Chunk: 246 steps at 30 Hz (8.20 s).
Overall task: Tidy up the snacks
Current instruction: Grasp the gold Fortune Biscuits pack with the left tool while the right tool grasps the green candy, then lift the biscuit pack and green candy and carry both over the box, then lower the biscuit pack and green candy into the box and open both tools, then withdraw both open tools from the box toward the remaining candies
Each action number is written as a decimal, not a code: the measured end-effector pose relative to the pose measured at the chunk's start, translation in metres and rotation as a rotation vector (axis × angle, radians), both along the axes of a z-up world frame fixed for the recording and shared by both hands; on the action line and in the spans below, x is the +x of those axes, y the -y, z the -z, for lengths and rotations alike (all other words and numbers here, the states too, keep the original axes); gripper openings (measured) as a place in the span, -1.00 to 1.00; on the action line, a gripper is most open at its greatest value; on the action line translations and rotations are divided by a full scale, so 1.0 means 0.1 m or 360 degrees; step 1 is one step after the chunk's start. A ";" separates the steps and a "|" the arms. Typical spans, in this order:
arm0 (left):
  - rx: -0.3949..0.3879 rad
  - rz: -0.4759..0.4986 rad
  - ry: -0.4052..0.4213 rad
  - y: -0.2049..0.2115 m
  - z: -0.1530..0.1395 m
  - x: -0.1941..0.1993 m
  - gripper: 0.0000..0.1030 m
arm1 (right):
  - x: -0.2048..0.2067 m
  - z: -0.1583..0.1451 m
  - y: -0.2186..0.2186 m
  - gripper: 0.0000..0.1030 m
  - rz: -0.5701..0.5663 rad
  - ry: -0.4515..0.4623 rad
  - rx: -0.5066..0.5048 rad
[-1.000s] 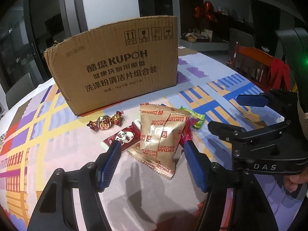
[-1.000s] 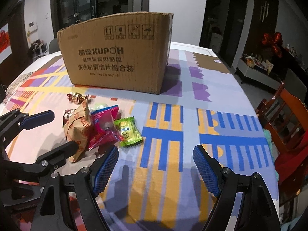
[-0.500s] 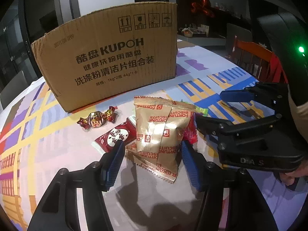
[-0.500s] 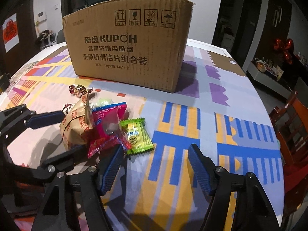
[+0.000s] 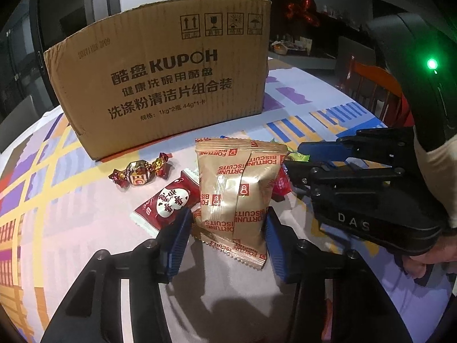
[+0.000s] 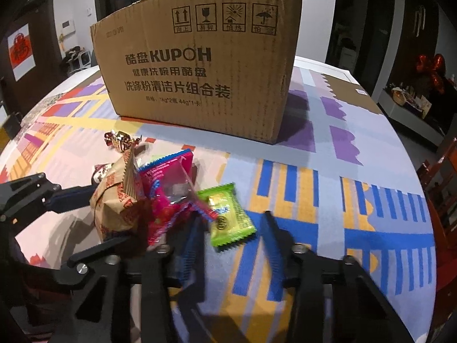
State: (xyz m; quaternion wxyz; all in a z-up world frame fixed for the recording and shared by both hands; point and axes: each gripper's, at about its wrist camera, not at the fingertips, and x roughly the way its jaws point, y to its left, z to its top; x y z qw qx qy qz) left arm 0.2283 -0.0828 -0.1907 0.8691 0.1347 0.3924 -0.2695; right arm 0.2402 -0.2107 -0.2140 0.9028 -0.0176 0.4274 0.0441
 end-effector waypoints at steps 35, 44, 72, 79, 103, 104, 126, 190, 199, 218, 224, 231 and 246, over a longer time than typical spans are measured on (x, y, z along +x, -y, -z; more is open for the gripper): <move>-0.0050 -0.0053 0.0095 -0.07 -0.31 -0.24 -0.26 | -0.25 -0.22 0.08 -0.88 0.0056 0.0094 0.0111; -0.0060 -0.0082 0.0126 -0.10 -0.42 -0.30 -0.27 | -0.34 -0.37 0.06 -0.88 0.0062 0.0141 0.0104; -0.0108 -0.0246 0.0194 -0.27 -0.93 -0.21 -0.28 | -0.38 -0.91 0.00 -0.88 0.0080 0.0263 0.0141; -0.0126 -0.0289 0.0212 -0.32 -1.08 -0.08 -0.28 | -0.30 -1.08 -0.02 -0.88 0.0083 0.0300 0.0154; -0.0165 -0.0380 0.0304 -0.43 -1.55 0.52 -0.28 | 0.23 -1.60 -0.11 -0.88 0.0059 0.0421 0.0162; -0.0165 -0.0384 0.0309 -0.43 -1.57 0.54 -0.28 | 0.25 -1.62 -0.11 -0.88 0.0059 0.0426 0.0161; -0.0190 -0.0430 0.0339 -0.41 -1.79 1.08 -0.28 | 0.75 -1.90 -0.10 -0.88 0.0080 0.0523 0.0147; -0.0175 -0.0578 0.0451 -0.57 -2.08 0.61 0.82 | 0.45 -2.09 -0.01 0.59 0.0244 0.0591 0.0109; -0.0180 -0.0604 0.0459 -0.62 -2.08 0.44 0.85 | 0.28 -2.06 -0.03 0.59 0.0254 0.0592 0.0090; -0.0161 -0.0614 0.0488 -0.75 -1.95 0.14 0.97 | -0.05 -1.98 -0.08 0.72 0.0259 0.0596 0.0042; -0.0131 -0.0591 0.0479 -0.76 -1.83 0.07 0.97 | -0.11 -1.89 -0.11 0.72 0.0249 0.0577 0.0029; -0.0123 -0.0576 0.0436 -0.78 -1.68 0.02 0.97 | -0.18 -1.76 -0.14 0.72 0.0244 0.0543 0.0010; -0.0103 -0.0539 0.0366 -0.82 -1.34 -0.04 0.97 | -0.25 -1.50 -0.22 0.72 0.0227 0.0470 -0.0014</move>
